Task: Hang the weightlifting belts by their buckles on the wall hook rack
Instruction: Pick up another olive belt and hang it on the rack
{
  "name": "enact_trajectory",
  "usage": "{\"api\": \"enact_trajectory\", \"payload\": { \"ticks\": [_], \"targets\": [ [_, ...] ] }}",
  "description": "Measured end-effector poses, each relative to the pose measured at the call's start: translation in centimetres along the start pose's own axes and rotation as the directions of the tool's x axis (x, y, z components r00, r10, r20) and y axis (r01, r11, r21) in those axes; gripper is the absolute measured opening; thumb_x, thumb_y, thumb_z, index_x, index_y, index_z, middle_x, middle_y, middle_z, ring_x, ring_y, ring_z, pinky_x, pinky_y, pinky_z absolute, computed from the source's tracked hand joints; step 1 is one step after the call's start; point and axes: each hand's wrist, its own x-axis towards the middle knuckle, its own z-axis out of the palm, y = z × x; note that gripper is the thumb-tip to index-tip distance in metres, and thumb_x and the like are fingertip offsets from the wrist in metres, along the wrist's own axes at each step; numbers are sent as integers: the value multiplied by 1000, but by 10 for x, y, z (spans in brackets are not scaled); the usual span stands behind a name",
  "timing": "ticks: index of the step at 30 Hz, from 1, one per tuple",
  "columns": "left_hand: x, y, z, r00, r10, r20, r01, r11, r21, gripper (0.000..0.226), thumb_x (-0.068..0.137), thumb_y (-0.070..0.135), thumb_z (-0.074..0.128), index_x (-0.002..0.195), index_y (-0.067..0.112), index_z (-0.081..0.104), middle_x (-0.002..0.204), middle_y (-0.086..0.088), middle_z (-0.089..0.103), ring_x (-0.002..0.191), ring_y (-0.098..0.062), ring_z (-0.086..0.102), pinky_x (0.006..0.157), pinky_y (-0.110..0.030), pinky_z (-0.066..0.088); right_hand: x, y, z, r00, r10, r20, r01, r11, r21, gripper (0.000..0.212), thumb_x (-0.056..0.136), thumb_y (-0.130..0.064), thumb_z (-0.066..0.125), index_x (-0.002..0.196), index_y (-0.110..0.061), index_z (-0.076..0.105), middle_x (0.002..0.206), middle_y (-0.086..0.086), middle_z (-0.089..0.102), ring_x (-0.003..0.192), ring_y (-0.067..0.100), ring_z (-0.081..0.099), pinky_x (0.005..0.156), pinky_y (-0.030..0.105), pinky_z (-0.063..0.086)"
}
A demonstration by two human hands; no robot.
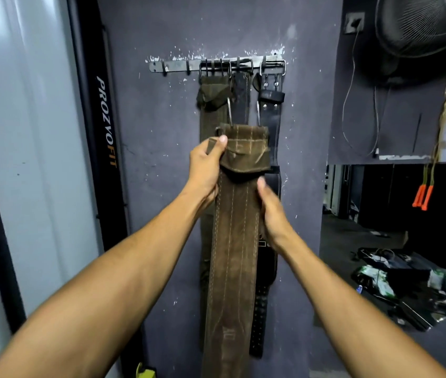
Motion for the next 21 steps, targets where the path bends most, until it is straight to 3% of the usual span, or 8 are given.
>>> {"api": "enact_trajectory", "payload": {
  "ticks": [2, 5, 9, 11, 14, 17, 19, 21],
  "targets": [
    [-5, -14, 1, 1000, -4, 13, 3, 999, 44, 23, 103, 14, 58, 108, -6, 67, 102, -24, 70, 95, -30, 66, 96, -47, 54, 26, -30, 3, 997, -61, -44, 61, 998, -6, 56, 98, -60, 56, 126, -15, 73, 123, 8, 77, 117, 24, 73, 103, 41, 57],
    [1, -22, -7, 1000, 0, 10, -1, 996, 91, 28, 101, 15, 62, 108, -11, 66, 106, -30, 72, 96, -31, 67, 100, -54, 54, 55, -42, 2, 992, -80, -95, 64, 984, -165, 46, 96, -60, 58, 102, -21, 82, 99, -3, 83, 95, 11, 79, 84, 27, 59],
    [28, -26, -21, 999, -41, 15, 37, 976, 213, 18, 99, 14, 65, 99, -3, 67, 97, -27, 69, 92, -31, 65, 95, -49, 54, 86, -31, 9, 973, -172, -151, 111, 931, -349, 30, 100, -47, 59, 98, -20, 74, 96, -3, 81, 91, 11, 76, 81, 32, 58],
    [47, -26, -29, 996, -88, 6, 83, 967, 242, 19, 99, 18, 65, 96, 0, 64, 93, -22, 66, 90, -31, 65, 92, -45, 52, 103, -25, 15, 973, -192, -127, 134, 921, -366, 29, 101, -43, 58, 104, -18, 71, 102, 0, 79, 97, 16, 75, 90, 41, 60],
    [78, -30, -39, 985, -159, -64, 170, 941, 293, 46, 104, 33, 56, 104, -10, 70, 105, -24, 77, 101, -37, 75, 97, -46, 58, 124, -10, 30, 978, -197, -72, 155, 911, -381, 31, 102, -47, 55, 114, -20, 65, 109, 0, 75, 103, 18, 72, 98, 46, 57],
    [96, -34, -51, 990, -49, -133, 107, 879, 465, 48, 107, 39, 47, 95, -1, 69, 106, -25, 76, 104, -38, 73, 98, -53, 58, 144, -7, 47, 974, -219, -58, 165, 864, -476, 41, 100, -60, 48, 113, -23, 59, 104, -5, 71, 104, 20, 69, 92, 43, 55],
    [118, -39, -66, 993, 54, -108, 17, 825, 565, 48, 108, 42, 44, 94, 3, 66, 104, -21, 76, 102, -37, 72, 93, -52, 58, 171, -6, 63, 964, -258, -69, 190, 844, -501, 40, 103, -55, 47, 120, -19, 56, 106, -4, 71, 108, 23, 67, 86, 37, 50],
    [146, -42, -80, 989, 135, -57, -68, 765, 641, 48, 108, 45, 41, 93, 5, 64, 99, -16, 74, 97, -33, 70, 86, -48, 56, 199, -7, 75, 953, -299, -51, 227, 813, -535, 43, 107, -46, 47, 134, -13, 51, 122, 5, 70, 119, 28, 63, 89, 33, 45]
  ]
}}
